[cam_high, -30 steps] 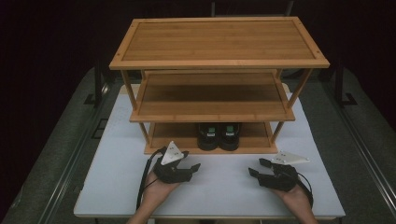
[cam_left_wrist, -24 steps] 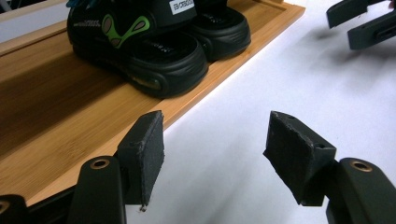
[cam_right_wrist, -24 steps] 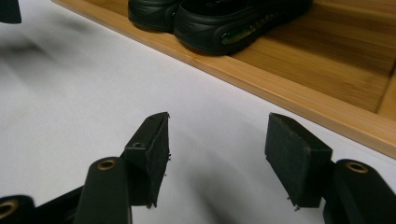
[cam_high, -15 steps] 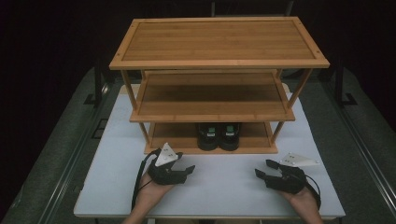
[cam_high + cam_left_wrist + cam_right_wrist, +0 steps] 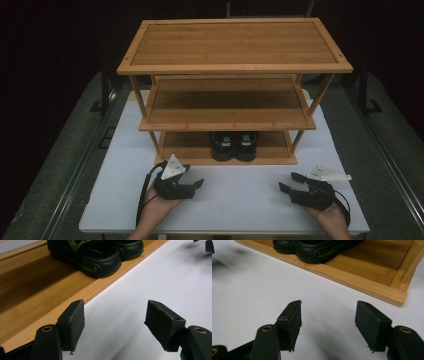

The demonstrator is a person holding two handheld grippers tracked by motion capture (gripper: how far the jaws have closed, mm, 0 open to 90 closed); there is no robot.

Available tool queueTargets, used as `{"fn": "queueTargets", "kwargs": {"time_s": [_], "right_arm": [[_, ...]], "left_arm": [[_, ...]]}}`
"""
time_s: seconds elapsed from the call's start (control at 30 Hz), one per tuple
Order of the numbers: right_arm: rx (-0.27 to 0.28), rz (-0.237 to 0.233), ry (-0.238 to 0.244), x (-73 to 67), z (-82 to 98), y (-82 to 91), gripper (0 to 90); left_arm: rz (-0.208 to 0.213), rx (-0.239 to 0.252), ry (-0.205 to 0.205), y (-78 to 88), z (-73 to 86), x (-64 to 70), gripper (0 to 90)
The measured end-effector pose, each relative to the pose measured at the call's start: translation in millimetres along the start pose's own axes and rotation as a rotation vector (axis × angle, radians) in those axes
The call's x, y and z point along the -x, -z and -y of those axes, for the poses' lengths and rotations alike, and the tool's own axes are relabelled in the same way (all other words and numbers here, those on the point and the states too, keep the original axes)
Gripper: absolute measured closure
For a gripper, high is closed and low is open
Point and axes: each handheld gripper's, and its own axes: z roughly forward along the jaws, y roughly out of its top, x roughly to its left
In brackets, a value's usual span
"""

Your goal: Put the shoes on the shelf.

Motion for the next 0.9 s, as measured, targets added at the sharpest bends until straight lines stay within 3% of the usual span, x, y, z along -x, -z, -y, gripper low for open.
{"fn": "queueTargets", "kwargs": {"time_s": [0.33, 0.9], "right_arm": [[0.002, 0.007, -0.011, 3.9, 7.9, 8.8, 36.4], [0.018, 0.016, -0.025, 5.6, 16.6, 19.4, 33.5]], "left_arm": [[0.002, -0.008, 0.004, 8.3, 10.6, -1.3, 30.0], [-0.010, -0.002, 0.058, 24.0, 33.2, -7.2, 26.7]]}}
